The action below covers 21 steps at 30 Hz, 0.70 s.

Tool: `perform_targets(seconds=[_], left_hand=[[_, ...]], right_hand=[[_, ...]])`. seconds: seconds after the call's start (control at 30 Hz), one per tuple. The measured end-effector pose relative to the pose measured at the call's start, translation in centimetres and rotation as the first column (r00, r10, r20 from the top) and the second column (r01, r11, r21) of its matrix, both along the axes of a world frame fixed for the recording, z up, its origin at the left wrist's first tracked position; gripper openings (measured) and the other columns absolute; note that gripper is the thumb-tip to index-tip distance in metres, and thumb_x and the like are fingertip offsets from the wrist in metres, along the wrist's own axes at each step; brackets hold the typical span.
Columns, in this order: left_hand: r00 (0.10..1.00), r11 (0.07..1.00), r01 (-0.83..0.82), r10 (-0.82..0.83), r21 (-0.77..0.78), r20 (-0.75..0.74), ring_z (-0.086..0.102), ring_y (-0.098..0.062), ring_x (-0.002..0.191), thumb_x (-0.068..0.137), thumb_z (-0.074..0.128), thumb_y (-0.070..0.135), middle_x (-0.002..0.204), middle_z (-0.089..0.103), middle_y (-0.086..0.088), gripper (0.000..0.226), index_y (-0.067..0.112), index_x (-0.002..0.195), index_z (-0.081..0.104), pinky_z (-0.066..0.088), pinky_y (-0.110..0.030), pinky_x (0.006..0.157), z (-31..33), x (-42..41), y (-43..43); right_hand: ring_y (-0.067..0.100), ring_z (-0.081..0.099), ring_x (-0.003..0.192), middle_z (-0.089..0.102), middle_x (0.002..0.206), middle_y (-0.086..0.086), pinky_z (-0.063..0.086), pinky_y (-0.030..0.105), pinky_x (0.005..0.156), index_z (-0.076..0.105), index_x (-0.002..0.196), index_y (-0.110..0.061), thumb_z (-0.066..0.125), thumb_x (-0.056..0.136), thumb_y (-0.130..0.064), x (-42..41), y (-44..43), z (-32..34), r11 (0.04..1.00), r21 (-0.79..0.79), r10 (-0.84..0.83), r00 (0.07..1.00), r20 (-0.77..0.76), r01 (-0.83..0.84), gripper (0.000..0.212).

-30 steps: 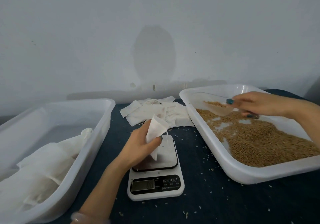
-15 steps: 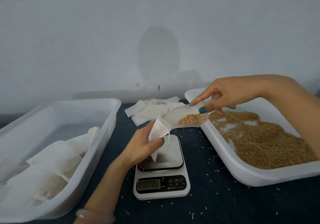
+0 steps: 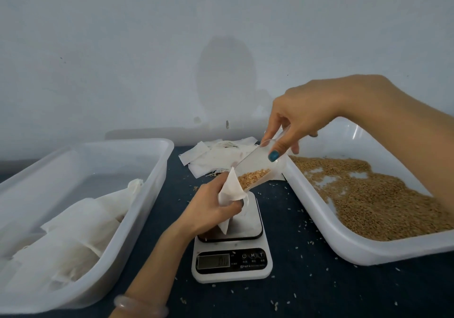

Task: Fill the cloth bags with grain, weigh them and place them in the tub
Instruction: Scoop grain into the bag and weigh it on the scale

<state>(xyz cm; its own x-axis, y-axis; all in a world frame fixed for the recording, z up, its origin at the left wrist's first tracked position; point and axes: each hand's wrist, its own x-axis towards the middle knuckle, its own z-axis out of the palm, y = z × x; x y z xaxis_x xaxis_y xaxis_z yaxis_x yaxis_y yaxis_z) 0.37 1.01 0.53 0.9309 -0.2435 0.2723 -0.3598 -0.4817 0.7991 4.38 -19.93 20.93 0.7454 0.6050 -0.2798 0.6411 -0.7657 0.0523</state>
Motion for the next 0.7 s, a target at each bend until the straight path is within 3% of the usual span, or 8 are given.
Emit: perform_targets(seconds=[0.2,0.37,0.53,0.7], left_hand=[[1.0,0.998,-0.008,0.007,-0.062,-0.028,0.062,0.001,0.095,0.07,0.064,0.049,0.103,0.064,0.027,0.049,0.039,0.117,0.054,0.051,-0.017,0.077,0.3,-0.2,-0.3],[0.999,0.99,0.01,-0.015,-0.143,-0.036,0.064,-0.005,0.072,0.07,0.061,0.041,0.084,0.067,0.015,0.026,0.04,0.096,0.059,0.054,-0.025,0.068,0.3,-0.1,-0.2],[0.998,0.963,0.026,-0.039,-0.267,-0.043,0.059,-0.012,0.065,0.071,0.059,0.04,0.077,0.064,0.008,0.016,0.046,0.086,0.061,0.054,-0.031,0.06,0.4,-0.1,-0.1],[0.998,0.952,0.001,-0.02,-0.305,-0.059,0.06,-0.011,0.063,0.073,0.059,0.042,0.076,0.066,0.006,0.017,0.041,0.09,0.062,0.053,-0.026,0.058,0.3,-0.2,0.0]], right_hand=[[-0.005,0.059,0.047,0.068,0.067,-0.03,0.037,0.02,0.056,0.067,0.11,-0.051,0.051,0.052,-0.087,-0.7,1.2,2.0,0.996,-0.084,0.014,0.997,0.077,-0.008,0.07],[-0.003,0.057,0.045,0.068,0.066,-0.029,0.036,0.018,0.055,0.067,0.107,-0.054,0.05,0.051,-0.088,-0.9,0.8,2.2,0.999,-0.052,0.009,0.996,0.084,-0.005,0.068],[0.001,0.056,0.046,0.071,0.071,-0.022,0.04,0.007,0.05,0.066,0.116,-0.049,0.05,0.059,-0.083,0.1,-1.4,-0.1,0.984,0.18,0.013,0.997,-0.071,0.0,0.069],[0.008,0.054,0.051,0.069,0.068,-0.014,0.042,0.012,0.052,0.067,0.121,-0.038,0.052,0.068,-0.072,1.5,-4.1,-4.2,0.923,0.374,-0.012,0.981,-0.195,0.086,0.066]])
